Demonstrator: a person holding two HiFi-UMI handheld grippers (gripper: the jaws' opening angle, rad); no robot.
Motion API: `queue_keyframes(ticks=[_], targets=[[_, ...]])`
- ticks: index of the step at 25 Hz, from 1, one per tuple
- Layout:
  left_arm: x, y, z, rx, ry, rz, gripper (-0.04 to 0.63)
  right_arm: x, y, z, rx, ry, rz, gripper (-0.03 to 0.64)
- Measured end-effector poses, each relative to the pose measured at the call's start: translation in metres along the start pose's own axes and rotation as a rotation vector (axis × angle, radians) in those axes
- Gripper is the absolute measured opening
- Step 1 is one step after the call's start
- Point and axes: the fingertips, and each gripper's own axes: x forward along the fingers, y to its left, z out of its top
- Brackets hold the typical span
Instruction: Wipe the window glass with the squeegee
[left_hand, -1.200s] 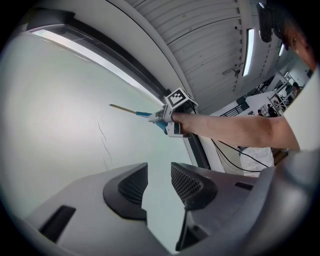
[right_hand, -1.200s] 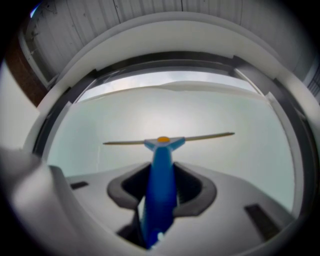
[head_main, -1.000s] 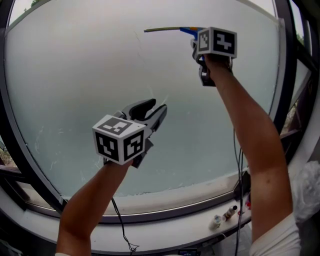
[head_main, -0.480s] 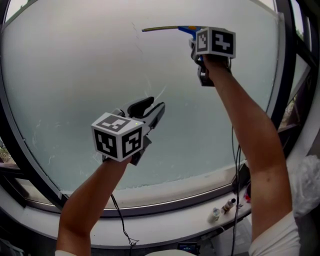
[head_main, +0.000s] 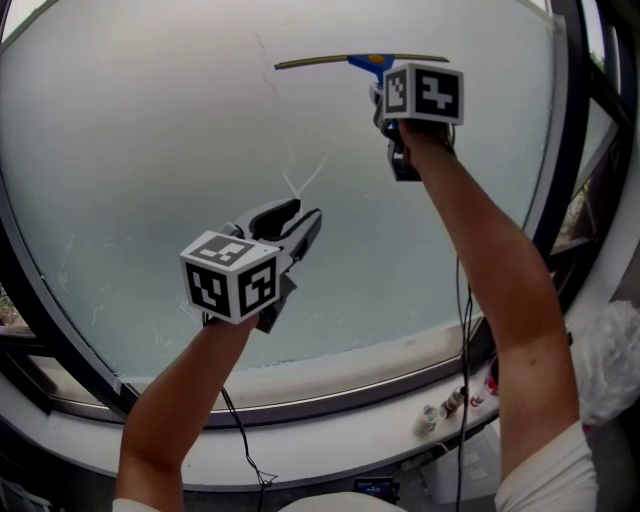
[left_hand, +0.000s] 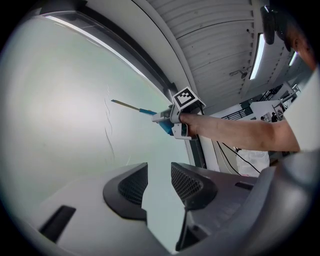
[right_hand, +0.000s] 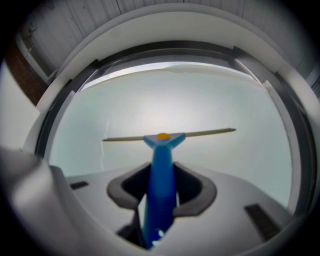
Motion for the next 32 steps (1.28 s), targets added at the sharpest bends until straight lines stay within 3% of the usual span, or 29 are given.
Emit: queue_keyframes(ticks=[32], targets=[[0.005,0.006,-0.070,-0.105,0.074,0.001,0.166,-0.007,0.005,-0.095,0.015,0.077,0.017,0.152]])
